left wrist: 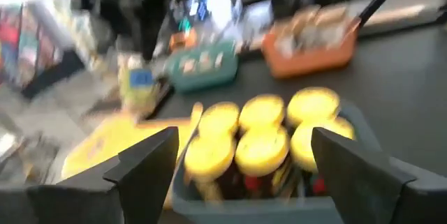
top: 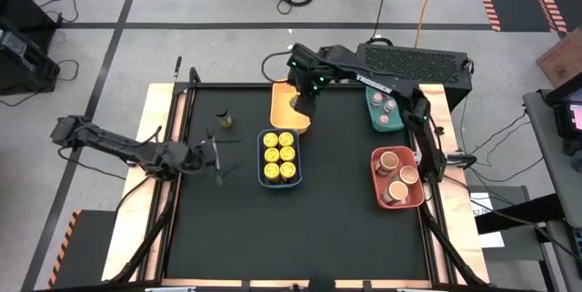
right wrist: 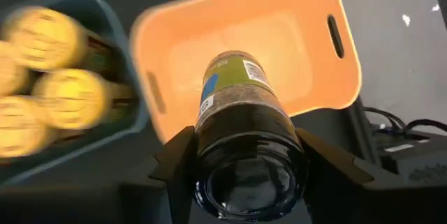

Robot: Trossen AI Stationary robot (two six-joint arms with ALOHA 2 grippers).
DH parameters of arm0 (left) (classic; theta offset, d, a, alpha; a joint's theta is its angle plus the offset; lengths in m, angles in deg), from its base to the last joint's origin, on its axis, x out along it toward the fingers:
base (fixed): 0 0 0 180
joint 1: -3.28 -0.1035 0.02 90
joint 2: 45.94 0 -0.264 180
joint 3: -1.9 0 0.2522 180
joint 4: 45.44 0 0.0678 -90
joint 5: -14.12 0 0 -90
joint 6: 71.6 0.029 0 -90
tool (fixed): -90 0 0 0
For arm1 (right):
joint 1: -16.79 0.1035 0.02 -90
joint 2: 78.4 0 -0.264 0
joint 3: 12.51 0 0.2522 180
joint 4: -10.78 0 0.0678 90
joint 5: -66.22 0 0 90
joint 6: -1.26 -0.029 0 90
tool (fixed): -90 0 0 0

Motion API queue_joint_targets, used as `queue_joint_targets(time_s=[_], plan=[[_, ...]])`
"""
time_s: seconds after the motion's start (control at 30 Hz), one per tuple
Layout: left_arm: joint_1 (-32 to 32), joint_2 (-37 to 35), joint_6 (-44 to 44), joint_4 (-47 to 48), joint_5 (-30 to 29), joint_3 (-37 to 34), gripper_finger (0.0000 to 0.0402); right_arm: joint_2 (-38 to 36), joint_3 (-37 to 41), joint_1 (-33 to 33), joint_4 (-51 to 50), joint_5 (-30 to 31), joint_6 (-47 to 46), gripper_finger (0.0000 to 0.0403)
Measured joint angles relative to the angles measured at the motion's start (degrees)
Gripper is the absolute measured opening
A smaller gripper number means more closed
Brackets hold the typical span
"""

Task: Sort spices by type
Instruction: Put the black seasoning bottle into the yellow bin

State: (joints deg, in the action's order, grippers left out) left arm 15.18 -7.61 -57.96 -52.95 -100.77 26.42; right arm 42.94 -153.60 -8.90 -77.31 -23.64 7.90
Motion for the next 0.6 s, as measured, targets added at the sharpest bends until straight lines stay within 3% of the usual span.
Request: queue_joint_targets(time_s=[0.23,0.6], plan=[[-7.38,0.02,-7.38,8.1,0.02,0.0,0.0329,6.12,0.07,-3.3,5.18,0.19,10.58,0.0192],[-14.69,0.0,-4.32,0.89,-0.93,0.21,0.0329,10.94,0.08,-5.52,8.4,5.87,14.48,0.0195]])
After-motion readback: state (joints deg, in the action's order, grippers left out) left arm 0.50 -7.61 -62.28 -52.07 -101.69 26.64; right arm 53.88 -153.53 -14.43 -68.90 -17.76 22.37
